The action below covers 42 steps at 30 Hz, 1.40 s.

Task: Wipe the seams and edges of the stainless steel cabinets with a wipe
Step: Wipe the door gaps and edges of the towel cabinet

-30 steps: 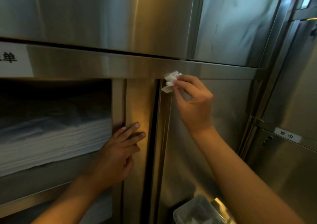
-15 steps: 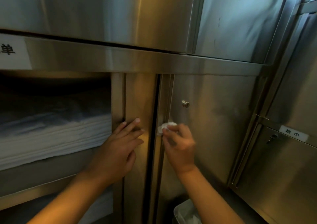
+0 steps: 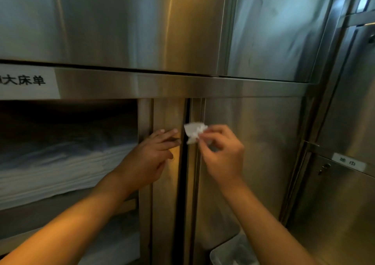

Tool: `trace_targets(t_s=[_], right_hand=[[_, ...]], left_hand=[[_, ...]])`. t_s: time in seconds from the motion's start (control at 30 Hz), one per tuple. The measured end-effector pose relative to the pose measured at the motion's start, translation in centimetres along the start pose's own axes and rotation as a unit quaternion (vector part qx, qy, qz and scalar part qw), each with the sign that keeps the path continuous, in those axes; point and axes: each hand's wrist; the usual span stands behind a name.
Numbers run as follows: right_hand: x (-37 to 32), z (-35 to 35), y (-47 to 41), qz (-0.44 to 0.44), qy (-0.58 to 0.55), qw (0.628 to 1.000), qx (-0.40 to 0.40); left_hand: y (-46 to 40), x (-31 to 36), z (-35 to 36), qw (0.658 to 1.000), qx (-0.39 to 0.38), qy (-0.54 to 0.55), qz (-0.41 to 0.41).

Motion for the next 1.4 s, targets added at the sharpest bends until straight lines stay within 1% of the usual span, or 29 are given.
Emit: trace_targets(t_s=[0.07, 0.13, 0.23, 0.3, 0.37, 0.5, 0.63, 0.73, 0.83, 0.9, 1.03, 1.1, 1.27, 1.4], right_hand=[[-1.4, 1.4, -2.8, 0.016, -0.043, 0.999, 0.027], [-1.9, 3.4, -4.4, 0.034, -0.06, 0.997, 0.047], [-1.2, 5.4, -4.2, 0.059, -0.035, 0.994, 0.088], [-0.5, 5.8, -2.9, 0.062, -0.005, 0.994, 0.094], [0.1, 5.9, -1.4, 0.057, 0.017, 0.994, 0.089], [1.0, 6.1, 1.3, 0.075, 0.018, 0.994, 0.08], [2.2, 5.8, 6.5, 0.106, 0.028, 0.993, 0.04], [3.4, 5.8, 11.5, 0.133, 0.044, 0.99, 0.002], [4.6, 6.1, 15.1, 0.164, 0.048, 0.985, -0.014], [5.2, 6.1, 17.3, 0.182, 0.049, 0.982, -0.029], [5.8, 6.0, 20.8, 0.21, 0.059, 0.974, -0.063], [6.0, 6.1, 21.4, 0.216, 0.064, 0.973, -0.054], [6.2, 6.2, 22.1, 0.191, 0.065, 0.979, -0.042], [7.0, 6.2, 25.6, 0.208, 0.078, 0.973, -0.056]], left_hand=[[0.0, -0.1, -0.2, 1.0, -0.002, 0.018, -0.006], [0.1, -0.3, -0.2, 1.0, -0.005, 0.025, -0.002], [0.2, -0.4, -0.1, 0.999, 0.0, 0.051, 0.007], [0.1, -0.4, 0.0, 0.998, 0.009, 0.058, 0.005], [0.2, -0.3, 0.1, 0.998, 0.017, 0.058, 0.001], [0.3, 0.5, 0.6, 0.997, 0.054, 0.053, -0.016], [0.7, 1.3, 1.9, 0.992, 0.092, 0.075, -0.05], [1.4, 2.0, 3.1, 0.99, 0.104, 0.071, -0.061], [2.6, 3.2, 4.7, 0.989, 0.112, 0.067, -0.063], [4.0, 4.4, 6.4, 0.985, 0.109, 0.098, -0.091], [7.0, 6.7, 8.9, 0.951, 0.084, 0.174, -0.242], [7.9, 7.2, 10.0, 0.935, 0.069, 0.199, -0.286], [7.9, 7.8, 11.7, 0.906, 0.039, 0.262, -0.33], [7.2, 8.3, 12.9, 0.898, 0.012, 0.295, -0.325]])
Point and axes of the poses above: each hand's wrist, its own y-axis away from the middle knuckle, its own z-axis out of the palm, x = y × z, and after that the axes turned 1 degree about x, right-handed
